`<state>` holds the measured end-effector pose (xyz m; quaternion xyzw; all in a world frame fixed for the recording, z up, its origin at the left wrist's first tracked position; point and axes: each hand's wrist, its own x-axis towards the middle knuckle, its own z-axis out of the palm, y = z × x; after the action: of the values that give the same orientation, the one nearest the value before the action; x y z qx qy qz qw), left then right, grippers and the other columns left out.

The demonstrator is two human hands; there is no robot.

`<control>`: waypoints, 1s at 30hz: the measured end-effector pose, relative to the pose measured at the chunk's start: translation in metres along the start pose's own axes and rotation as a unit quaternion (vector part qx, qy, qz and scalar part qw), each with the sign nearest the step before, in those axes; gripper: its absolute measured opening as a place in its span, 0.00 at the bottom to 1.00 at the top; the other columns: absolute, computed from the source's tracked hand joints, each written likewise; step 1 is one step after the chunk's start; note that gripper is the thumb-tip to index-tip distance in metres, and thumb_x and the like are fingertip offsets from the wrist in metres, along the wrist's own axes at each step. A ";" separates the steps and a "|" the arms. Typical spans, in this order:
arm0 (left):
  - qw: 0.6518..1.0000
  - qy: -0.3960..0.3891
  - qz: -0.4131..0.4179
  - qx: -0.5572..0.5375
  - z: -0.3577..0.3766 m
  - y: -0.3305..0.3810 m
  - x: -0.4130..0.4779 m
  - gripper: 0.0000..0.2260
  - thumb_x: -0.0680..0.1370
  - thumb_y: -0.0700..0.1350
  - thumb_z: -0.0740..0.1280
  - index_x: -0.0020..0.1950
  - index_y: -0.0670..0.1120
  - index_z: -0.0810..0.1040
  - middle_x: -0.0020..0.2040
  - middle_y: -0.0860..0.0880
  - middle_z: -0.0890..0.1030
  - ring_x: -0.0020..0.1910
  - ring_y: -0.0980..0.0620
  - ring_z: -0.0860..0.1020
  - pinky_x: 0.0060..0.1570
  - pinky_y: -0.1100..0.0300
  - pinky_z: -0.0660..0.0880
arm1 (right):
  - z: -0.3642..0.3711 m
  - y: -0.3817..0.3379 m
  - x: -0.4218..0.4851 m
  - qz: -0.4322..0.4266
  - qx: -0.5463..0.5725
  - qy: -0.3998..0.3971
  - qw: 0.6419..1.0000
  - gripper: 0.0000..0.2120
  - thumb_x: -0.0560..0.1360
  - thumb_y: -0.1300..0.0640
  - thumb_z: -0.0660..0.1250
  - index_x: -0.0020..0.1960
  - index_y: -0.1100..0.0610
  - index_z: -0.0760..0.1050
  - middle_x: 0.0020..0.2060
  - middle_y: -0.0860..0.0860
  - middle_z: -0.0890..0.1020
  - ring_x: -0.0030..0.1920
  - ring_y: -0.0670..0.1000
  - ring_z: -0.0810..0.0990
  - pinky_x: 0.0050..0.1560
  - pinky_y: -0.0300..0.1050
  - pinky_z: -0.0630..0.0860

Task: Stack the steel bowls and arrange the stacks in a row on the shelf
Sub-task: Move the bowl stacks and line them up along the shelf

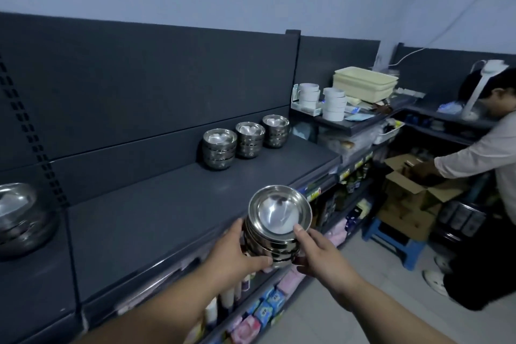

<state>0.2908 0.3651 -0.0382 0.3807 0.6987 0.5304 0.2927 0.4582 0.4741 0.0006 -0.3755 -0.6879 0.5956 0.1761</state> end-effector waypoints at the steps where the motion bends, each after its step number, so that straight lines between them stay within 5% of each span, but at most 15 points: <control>1: 1.000 -0.003 0.003 -0.007 -0.004 0.003 0.015 0.34 0.55 0.51 0.80 0.55 0.69 0.70 0.59 0.54 0.80 0.56 0.55 0.81 0.60 0.48 0.77 | 0.000 -0.003 0.016 -0.002 -0.005 0.002 1.000 0.29 0.66 0.27 0.63 0.55 0.47 0.77 0.45 0.44 0.83 0.49 0.48 0.81 0.59 0.51 0.78; 5: 1.000 -0.009 0.005 -0.010 -0.025 0.009 0.075 0.30 0.57 0.48 0.78 0.54 0.62 0.71 0.57 0.54 0.80 0.55 0.57 0.80 0.60 0.52 0.76 | 0.004 -0.018 0.082 0.003 -0.006 0.002 1.000 0.38 0.56 0.20 0.63 0.58 0.42 0.76 0.53 0.42 0.83 0.57 0.47 0.80 0.64 0.55 0.74; 11: 0.999 -0.040 0.010 0.013 -0.052 0.013 0.160 0.29 0.62 0.48 0.80 0.53 0.67 0.67 0.58 0.59 0.77 0.57 0.60 0.78 0.61 0.57 0.75 | 0.010 -0.049 0.161 0.021 0.000 0.003 1.000 0.48 0.58 0.22 0.63 0.70 0.48 0.68 0.65 0.46 0.76 0.62 0.50 0.77 0.63 0.52 0.76; 24: 0.999 0.009 -0.024 0.019 -0.007 0.012 0.315 0.34 0.55 0.54 0.79 0.55 0.67 0.68 0.60 0.53 0.79 0.57 0.54 0.80 0.61 0.50 0.76 | -0.054 -0.054 0.318 0.017 -0.006 -0.018 1.000 0.41 0.61 0.22 0.62 0.65 0.47 0.73 0.52 0.42 0.81 0.55 0.46 0.80 0.65 0.49 0.73; 27: 0.999 0.042 -0.034 0.008 0.021 0.009 0.358 0.37 0.53 0.55 0.81 0.56 0.69 0.67 0.60 0.53 0.79 0.57 0.53 0.80 0.60 0.49 0.76 | -0.087 -0.057 0.358 0.020 -0.019 -0.038 0.999 0.33 0.69 0.28 0.62 0.67 0.47 0.71 0.59 0.44 0.80 0.59 0.45 0.78 0.65 0.47 0.71; 30: 0.997 0.067 -0.044 0.021 0.052 0.017 0.398 0.34 0.54 0.53 0.79 0.58 0.60 0.71 0.56 0.55 0.82 0.56 0.58 0.80 0.60 0.49 0.76 | -0.125 -0.060 0.401 0.017 -0.025 -0.060 0.998 0.26 0.73 0.33 0.62 0.66 0.45 0.72 0.58 0.42 0.79 0.57 0.43 0.77 0.59 0.41 0.70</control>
<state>0.1227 0.7300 -0.0374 0.3197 0.7435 0.5266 0.2602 0.2628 0.8503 0.0040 -0.3547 -0.7052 0.6029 0.1152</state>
